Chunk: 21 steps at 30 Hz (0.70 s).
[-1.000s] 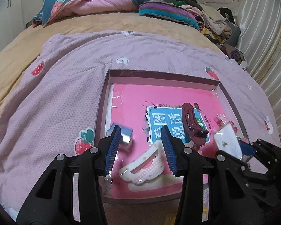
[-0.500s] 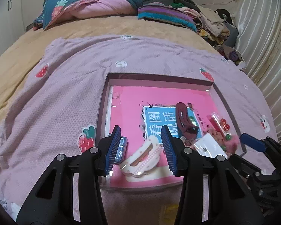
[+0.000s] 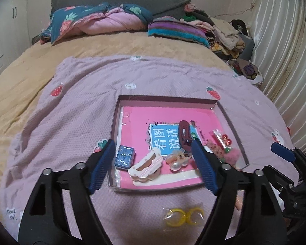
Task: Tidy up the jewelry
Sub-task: 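Move both tools back toward the yellow bangle packet and coiled hair tie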
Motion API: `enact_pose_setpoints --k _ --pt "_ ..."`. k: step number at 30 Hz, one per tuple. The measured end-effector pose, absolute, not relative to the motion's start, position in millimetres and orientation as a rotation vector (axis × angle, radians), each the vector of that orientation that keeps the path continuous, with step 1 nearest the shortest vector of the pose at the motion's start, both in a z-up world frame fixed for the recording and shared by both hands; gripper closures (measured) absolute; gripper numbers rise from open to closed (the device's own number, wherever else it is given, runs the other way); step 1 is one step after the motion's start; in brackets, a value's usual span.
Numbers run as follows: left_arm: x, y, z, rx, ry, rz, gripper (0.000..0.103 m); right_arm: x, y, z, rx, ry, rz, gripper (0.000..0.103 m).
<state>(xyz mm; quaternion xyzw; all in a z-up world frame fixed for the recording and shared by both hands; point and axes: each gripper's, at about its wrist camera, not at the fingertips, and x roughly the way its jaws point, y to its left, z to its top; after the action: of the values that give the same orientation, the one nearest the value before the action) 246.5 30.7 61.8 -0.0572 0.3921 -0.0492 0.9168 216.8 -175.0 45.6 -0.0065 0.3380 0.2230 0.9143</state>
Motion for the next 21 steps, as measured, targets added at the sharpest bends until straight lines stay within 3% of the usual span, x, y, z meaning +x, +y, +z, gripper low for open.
enact_pose_setpoints --k 7,14,21 --pt "220.4 28.5 83.3 -0.123 0.757 -0.094 0.012 194.6 -184.2 62.2 -0.022 0.658 0.452 0.019" --pt "194.8 25.2 84.0 -0.111 0.749 -0.093 0.01 173.4 -194.1 61.9 -0.044 0.661 0.444 0.019" --pt "176.7 16.3 37.4 -0.085 0.859 -0.113 0.01 165.9 -200.3 26.3 -0.088 0.744 0.445 0.019"
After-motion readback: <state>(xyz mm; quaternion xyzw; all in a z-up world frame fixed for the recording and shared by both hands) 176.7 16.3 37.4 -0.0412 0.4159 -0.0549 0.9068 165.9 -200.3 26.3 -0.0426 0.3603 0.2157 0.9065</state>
